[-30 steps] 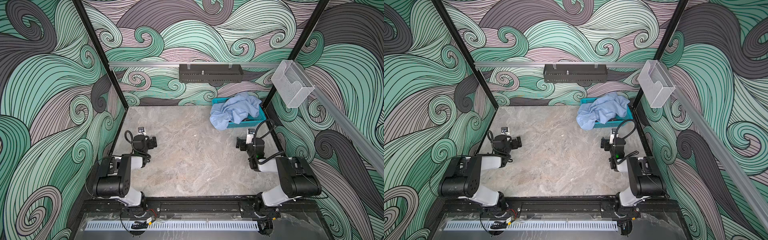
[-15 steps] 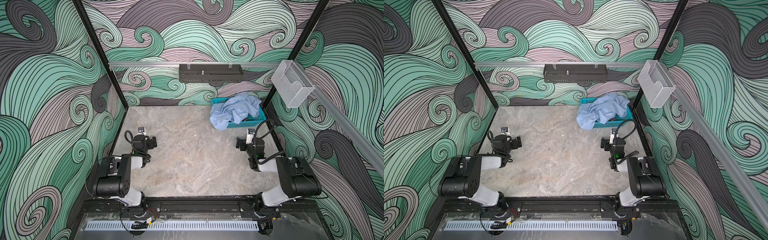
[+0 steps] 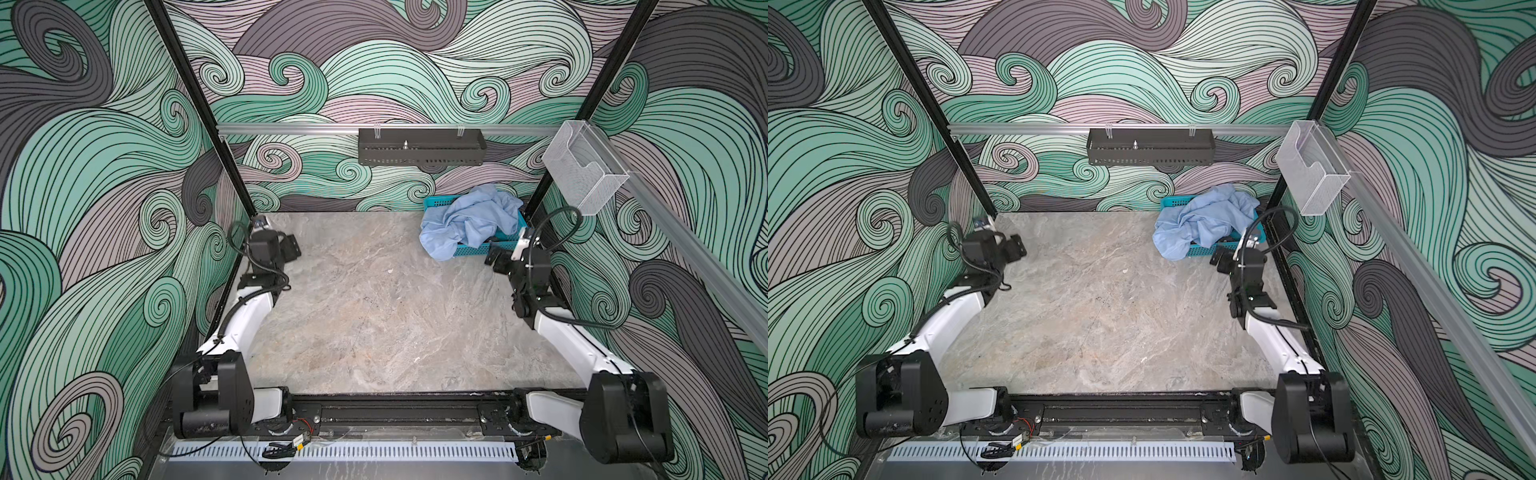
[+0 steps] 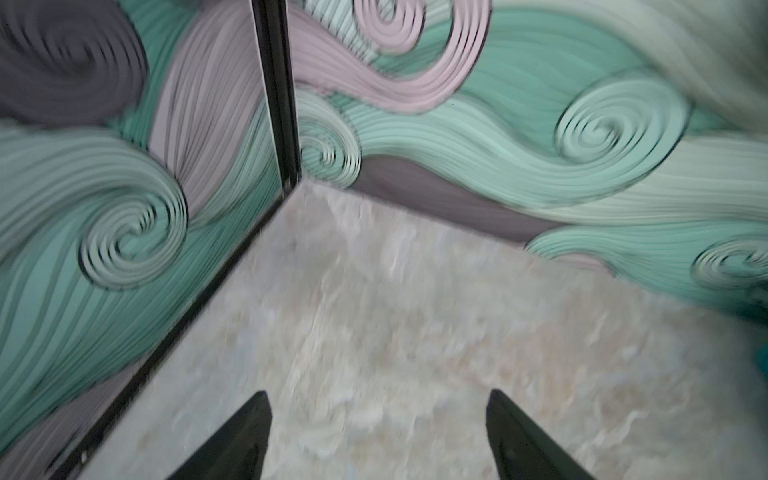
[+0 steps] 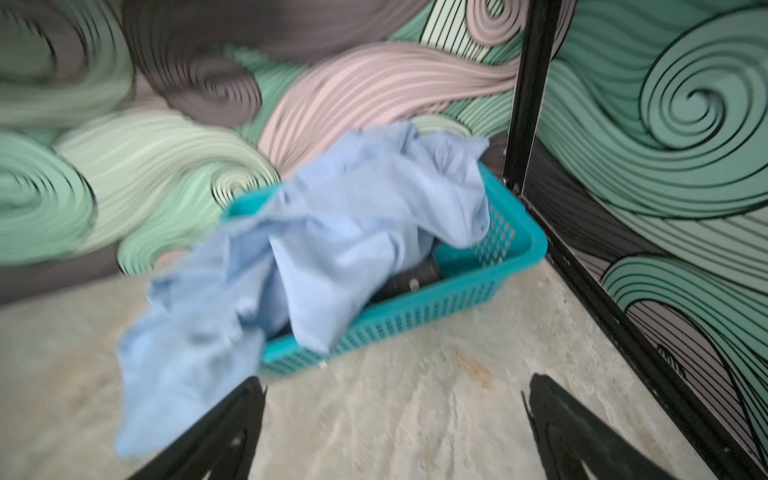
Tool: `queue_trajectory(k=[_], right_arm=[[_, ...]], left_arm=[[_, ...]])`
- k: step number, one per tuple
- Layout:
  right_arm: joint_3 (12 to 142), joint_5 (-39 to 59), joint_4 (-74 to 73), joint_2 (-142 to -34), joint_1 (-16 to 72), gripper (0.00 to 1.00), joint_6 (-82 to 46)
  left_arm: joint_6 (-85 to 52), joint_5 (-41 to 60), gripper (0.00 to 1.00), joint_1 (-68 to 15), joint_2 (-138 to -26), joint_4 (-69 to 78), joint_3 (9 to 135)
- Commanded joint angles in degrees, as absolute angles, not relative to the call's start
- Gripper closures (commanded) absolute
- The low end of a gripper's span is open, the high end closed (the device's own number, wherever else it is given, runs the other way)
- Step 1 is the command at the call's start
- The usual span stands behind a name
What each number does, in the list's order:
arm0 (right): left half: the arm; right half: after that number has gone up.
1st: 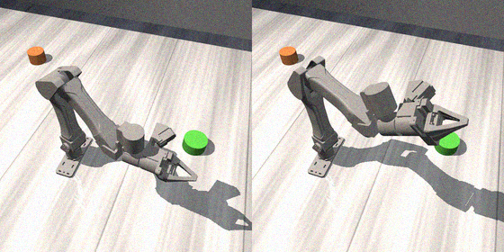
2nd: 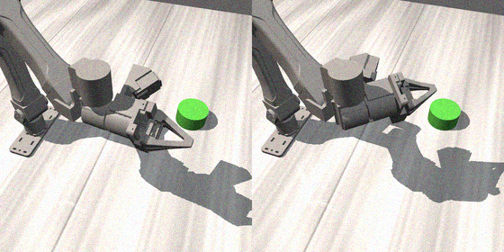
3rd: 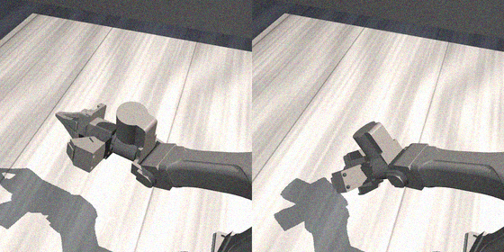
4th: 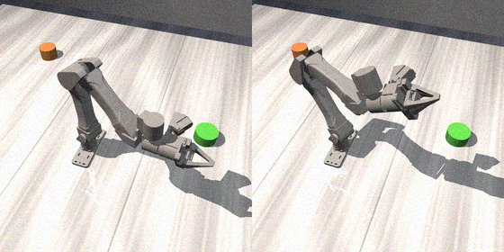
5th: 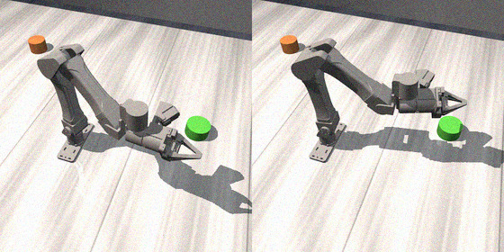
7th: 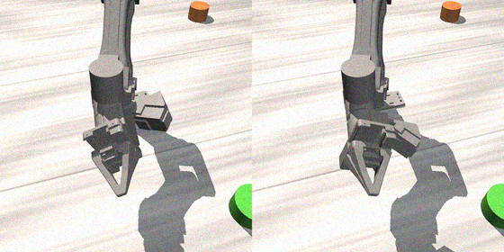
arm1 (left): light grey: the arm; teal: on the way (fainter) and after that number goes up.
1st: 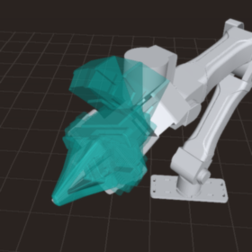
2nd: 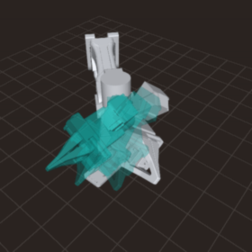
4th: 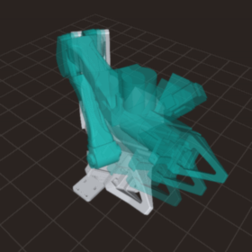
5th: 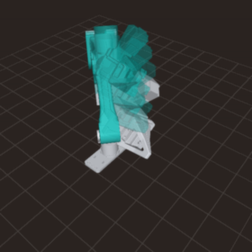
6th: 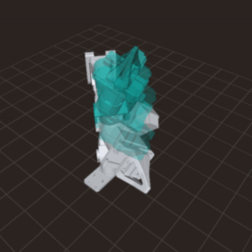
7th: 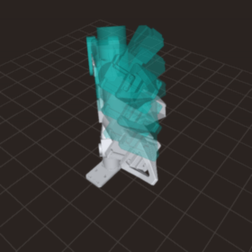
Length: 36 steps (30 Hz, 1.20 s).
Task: Fold and stack the long sleeve shirts
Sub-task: 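Reach the right gripper into the teal basket and grasp the light blue shirt, then lift the blue shirt out with the right gripper and drop it on the table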
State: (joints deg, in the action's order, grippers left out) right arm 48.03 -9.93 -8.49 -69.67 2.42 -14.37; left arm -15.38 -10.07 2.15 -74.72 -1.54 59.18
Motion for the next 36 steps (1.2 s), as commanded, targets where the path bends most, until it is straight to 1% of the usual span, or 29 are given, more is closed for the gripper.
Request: queue_trajectory(k=[1, 3, 4, 5, 6, 7, 12, 16, 20, 24, 29, 31, 32, 33, 34, 35, 36], right_arm=[[63.9, -10.1, 20.7, -75.9, 2.4, 0.01, -24.8], [76.4, -9.1, 32.1, -83.0, 2.2, 0.01, -25.3], [82.3, -7.9, 36.3, -86.8, 1.9, 0.01, -25.6], [86.2, -7.1, 38.8, -89.8, 1.7, 0.01, -25.9], [90.4, -6.3, 41.3, -93.1, 1.6, 0.01, -26.0], [94.1, -5.4, 43.2, -96.3, 1.5, 0.01, -26.3], [109.0, -2.0, 50.2, -110.0, 0.8, 0.01, -26.1], [120.1, -0.8, 54.4, -120.1, 0.1, 0.01, -26.6], [127.0, 0.3, 55.7, -127.1, -0.5, 0.01, -28.5], [137.4, 1.1, 58.8, -135.7, -1.1, 0.01, -30.7], [147.2, 1.3, 59.1, -143.1, -1.4, 0.01, -33.9], [150.7, 3.5, 59.2, -145.8, -1.7, 0.08, -35.3], [151.8, 4.4, 59.2, -146.6, -1.7, 0.13, -35.9], [152.6, 4.9, 59.2, -146.9, -1.7, 0.20, -36.2], [153.1, 5.1, 59.1, -147.0, -1.5, 0.28, -36.3], [153.5, 5.7, 59.1, -146.7, -1.4, 0.40, -36.3], [153.7, 6.3, 58.6, -145.9, -1.2, 0.59, -36.1]], left_arm=[[-21.6, -5.8, 0.19, -0.9, -75.8, -27.2, 69.8], [-21.4, -5.5, 0.16, -2.8, -77.6, -32.9, 73.9], [-21.5, -5.5, 0.12, -3.8, -78.4, -34.9, 75.0], [-21.4, -5.4, 0.09, -4.8, -79.0, -35.6, 75.5], [-21.6, -6.5, 0.02, -6.0, -79.8, -35.9, 75.4], [-22.0, -7.1, 0.01, -6.9, -80.6, -36.8, 75.6], [-22.8, 0.0, 0.01, -8.2, -84.8, -38.3, 76.3], [-22.0, 2.4, 0.01, -8.4, -86.9, -38.4, 77.6], [-21.2, 3.6, 0.01, -8.4, -88.0, -38.6, 79.0], [-20.7, 4.5, 0.01, -8.5, -88.0, -38.4, 79.7], [-20.9, 5.7, 0.01, -8.4, -88.0, -37.6, 79.3], [-21.2, 6.6, 0.01, -8.5, -87.9, -37.7, 79.3], [-21.2, 7.1, 0.02, -8.6, -87.7, -37.9, 79.3], [-21.2, 7.3, 0.01, -8.6, -87.3, -38.1, 79.5], [-21.2, 7.4, 0.01, -8.8, -86.8, -38.3, 79.5], [-20.9, 7.4, 0.01, -8.9, -86.1, -38.4, 79.4], [-20.7, 7.4, 0.01, -8.9, -85.2, -38.7, 79.3]])
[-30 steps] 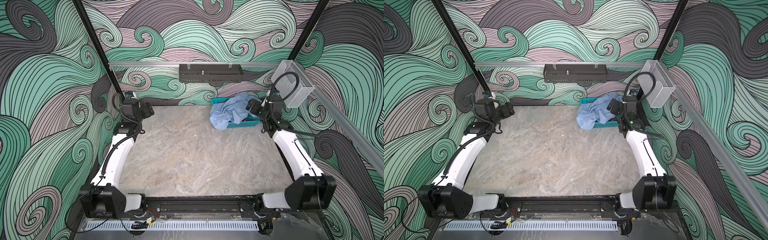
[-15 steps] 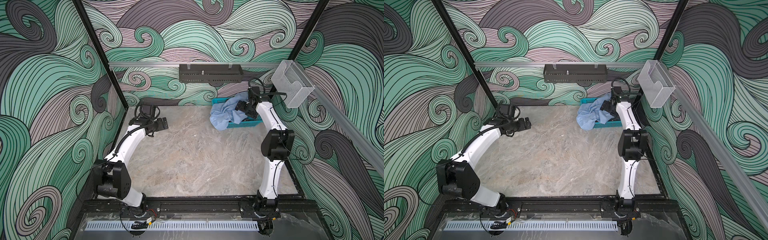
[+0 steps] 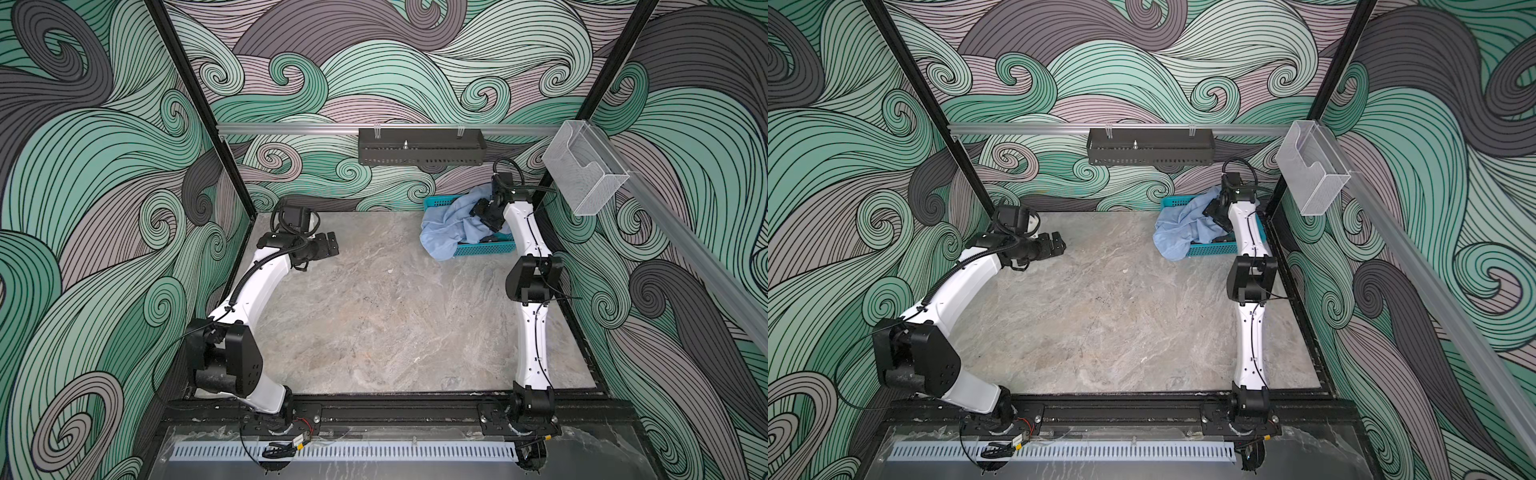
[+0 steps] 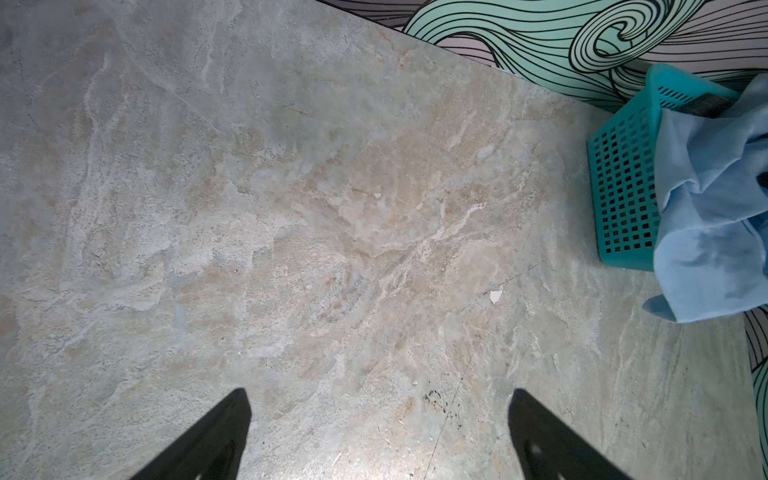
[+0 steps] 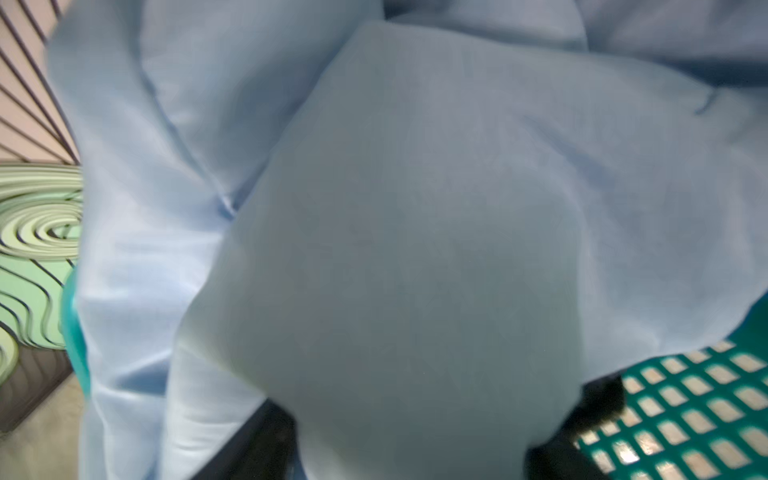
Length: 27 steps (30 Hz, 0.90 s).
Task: Fold and stack the long sleeve shirts
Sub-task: 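Lift the blue shirt out with the right gripper and drop it on the table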
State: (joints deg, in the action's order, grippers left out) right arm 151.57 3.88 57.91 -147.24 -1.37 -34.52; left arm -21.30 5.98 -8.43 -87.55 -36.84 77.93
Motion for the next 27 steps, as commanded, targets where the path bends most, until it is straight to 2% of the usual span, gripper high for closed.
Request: queue_trajectory(k=[1, 3, 4, 12, 20, 27], right_arm=[[153.7, 6.3, 58.4, -144.8, -1.0, 0.78, -35.8], [153.8, 6.3, 57.1, -141.2, -0.2, 0.98, -34.4], [154.1, 5.7, 57.1, -139.1, 0.1, 1.00, -33.8], [154.8, 4.0, 57.5, -118.5, 3.7, 1.00, -28.9], [154.6, 18.6, 55.1, -107.6, 8.1, 1.00, -28.6], [153.2, 25.3, 49.0, -104.1, 17.9, 1.00, -32.5]], left_arm=[[-20.6, 7.3, 0.02, -8.9, -84.6, -38.9, 79.2], [-20.6, 7.2, 0.02, -8.9, -82.8, -39.3, 78.7], [-20.7, 7.3, 0.01, -8.9, -82.0, -39.4, 78.2], [-21.0, 7.1, 0.02, -8.9, -72.4, -40.4, 74.0], [-19.8, 4.2, 0.01, -8.9, -64.4, -43.9, 74.0], [-19.6, -0.3, 0.01, -8.7, -58.5, -45.6, 74.1]])
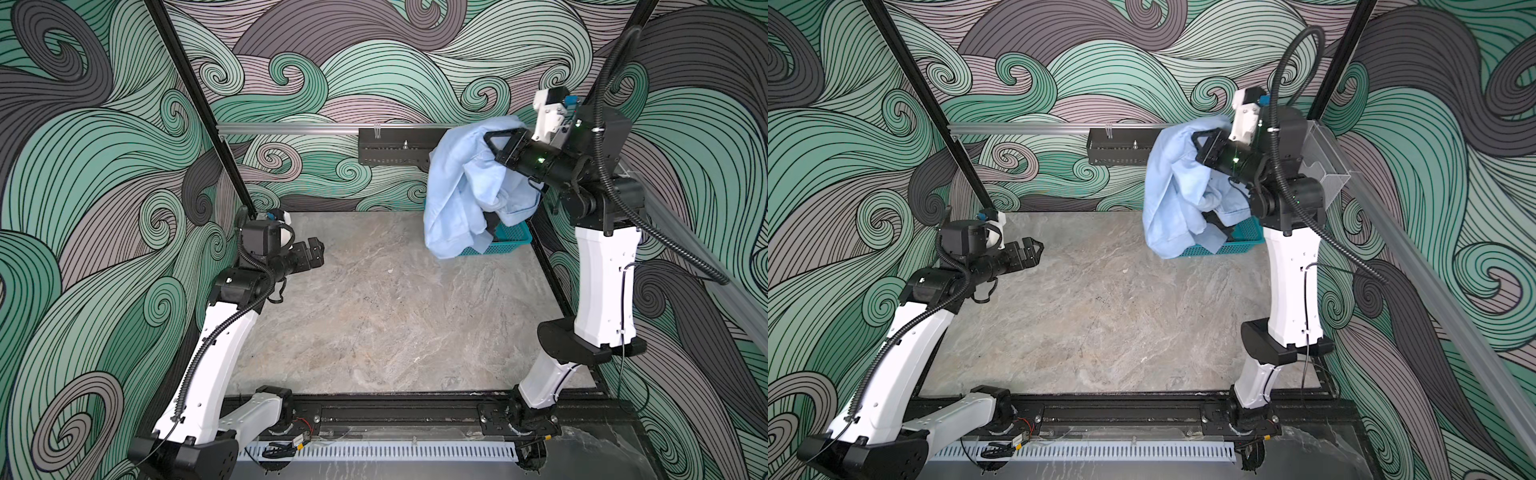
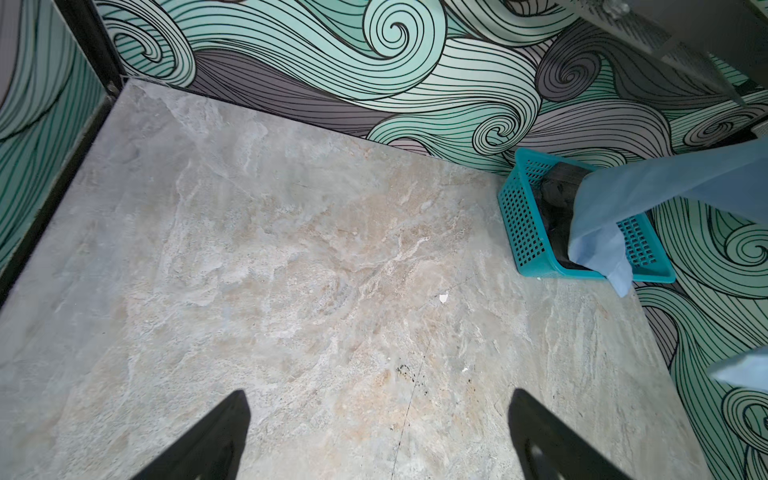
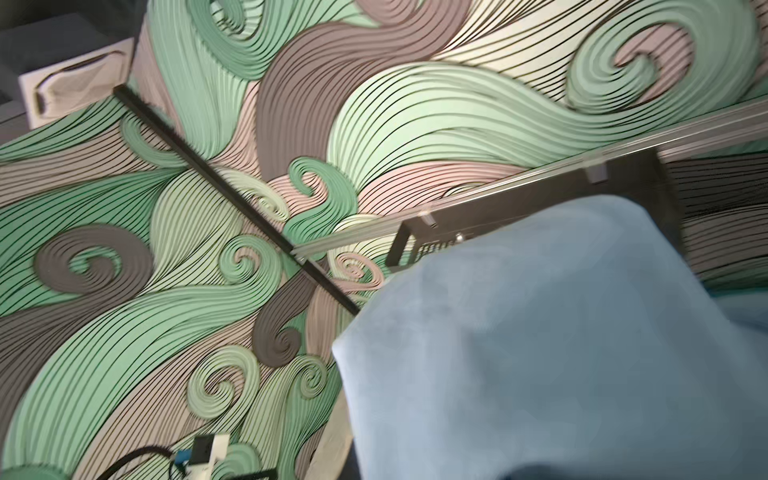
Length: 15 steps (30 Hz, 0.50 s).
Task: Fold and stack the long sleeve shirts
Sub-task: 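Lift the blue shirt out with the right gripper and drop it on the table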
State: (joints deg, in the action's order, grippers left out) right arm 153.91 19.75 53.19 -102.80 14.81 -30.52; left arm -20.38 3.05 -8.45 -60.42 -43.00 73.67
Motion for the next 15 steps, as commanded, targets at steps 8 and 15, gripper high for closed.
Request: queue_trajectory(k=[8, 15], right_arm=[[158.9, 33.8, 26.6, -107.3, 27.8, 1.00, -43.6], [159.4, 38.9, 9.4, -111.1, 30.1, 1.00, -58.8]], left_arm=[[-20.1, -7.1, 0.01, -8.0, -53.8, -46.7, 75.6], [-21.1, -11.8, 0.01, -7.5, -50.5, -46.2, 75.0]])
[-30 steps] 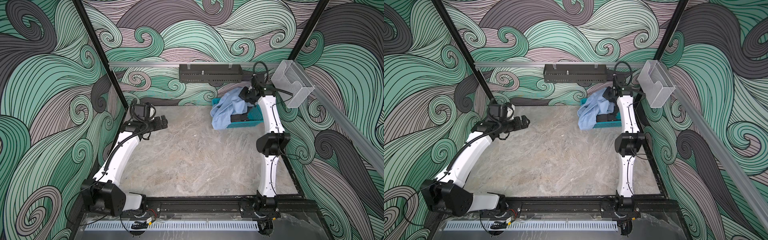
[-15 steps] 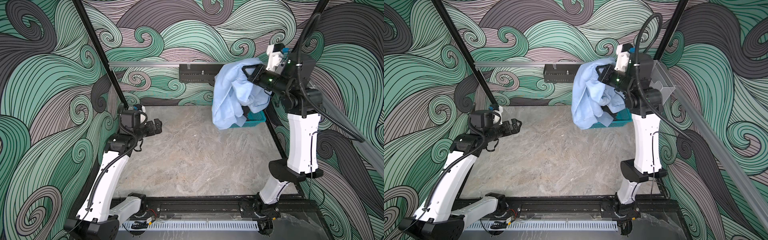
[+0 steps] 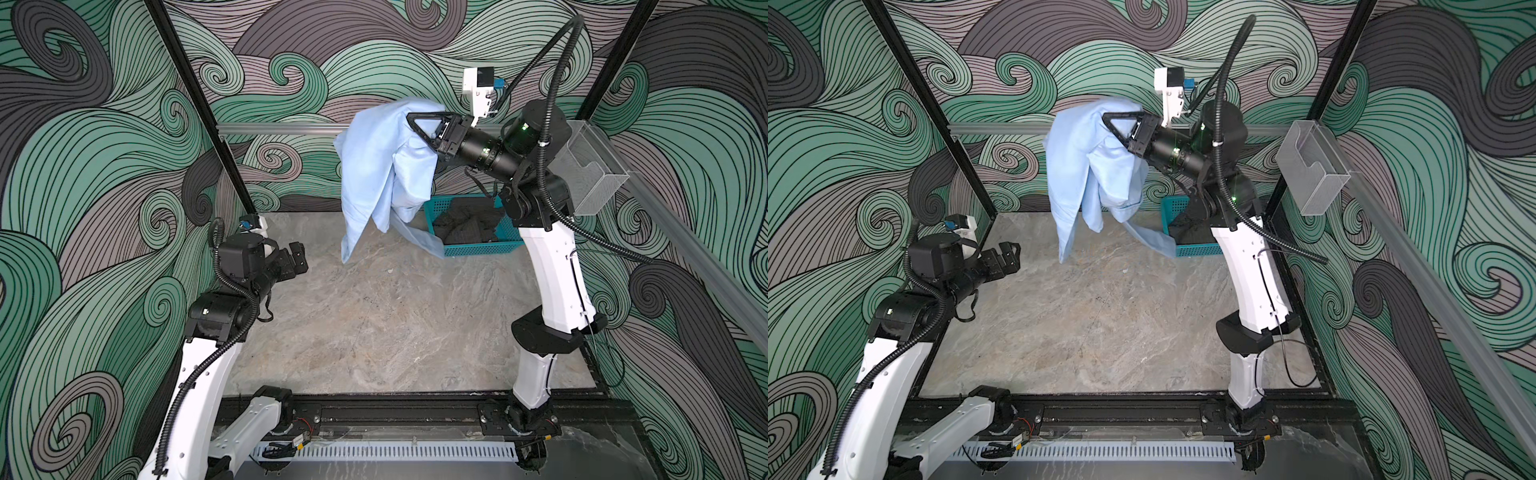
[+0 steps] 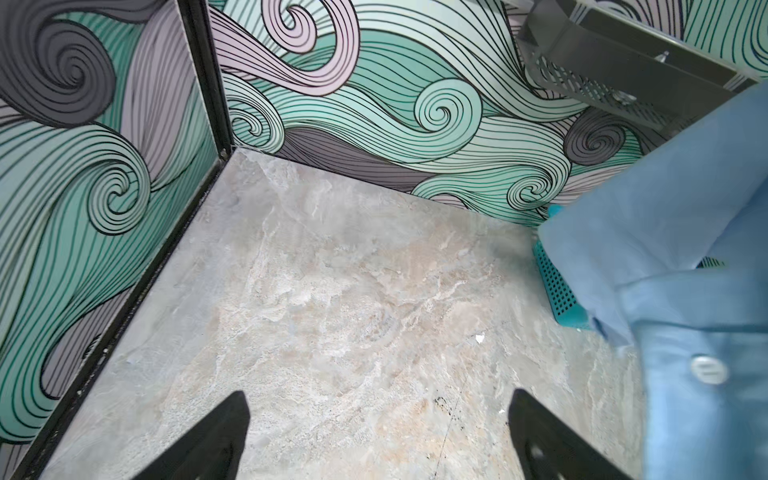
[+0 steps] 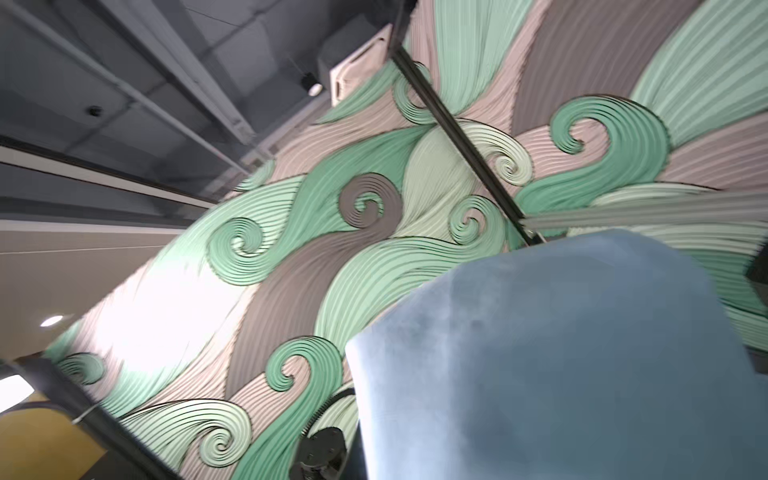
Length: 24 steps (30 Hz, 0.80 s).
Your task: Fold and stack the long sleeve shirts
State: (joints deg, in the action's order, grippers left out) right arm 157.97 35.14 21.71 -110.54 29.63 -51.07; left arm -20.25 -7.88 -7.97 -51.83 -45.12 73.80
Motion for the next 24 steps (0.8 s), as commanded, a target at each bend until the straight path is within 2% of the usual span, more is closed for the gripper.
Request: queue_trajectory(k=[1, 4, 6, 12, 14, 16, 18, 21, 24], right_arm=[[159.1, 38.7, 11.6, -111.0, 30.3, 1.00, -57.7], [152.1, 36.3, 20.2, -108.0, 31.1, 1.00, -50.2], [140.6, 31.9, 24.6, -103.6, 32.4, 1.00, -43.1], [99.5, 24.8, 14.9, -94.2, 33.0, 0.97, -37.5], [86.8, 22.2, 12.0, -92.3, 33.0, 0.85, -36.6], [76.7, 19.5, 10.5, -91.0, 33.0, 0.77, -35.2], [70.2, 15.6, 12.9, -90.5, 33.1, 0.48, -33.3], [67.8, 9.4, 20.2, -88.6, 33.3, 0.28, -30.0], [66.5, 2.4, 26.8, -83.8, 33.4, 0.14, -28.6]], left_arm=[[-21.2, -12.1, 0.01, -7.4, -50.3, -46.1, 74.8], [-21.2, -12.0, 0.01, -7.3, -50.1, -46.1, 74.2], [-21.5, -11.6, 0.01, -7.2, -50.0, -45.6, 73.4], [-21.7, -10.4, 0.01, -7.2, -50.0, -45.0, 71.4], [-21.3, -10.1, 0.01, -7.2, -50.2, -45.3, 71.3], [-20.2, -9.2, 0.01, -7.2, -50.6, -45.9, 71.4], [-19.6, -8.8, 0.01, -7.2, -51.3, -47.4, 72.0], [-19.1, -7.7, 0.01, -7.2, -52.0, -48.5, 71.8], [-19.7, -6.4, 0.01, -7.2, -52.0, -48.9, 70.7]])
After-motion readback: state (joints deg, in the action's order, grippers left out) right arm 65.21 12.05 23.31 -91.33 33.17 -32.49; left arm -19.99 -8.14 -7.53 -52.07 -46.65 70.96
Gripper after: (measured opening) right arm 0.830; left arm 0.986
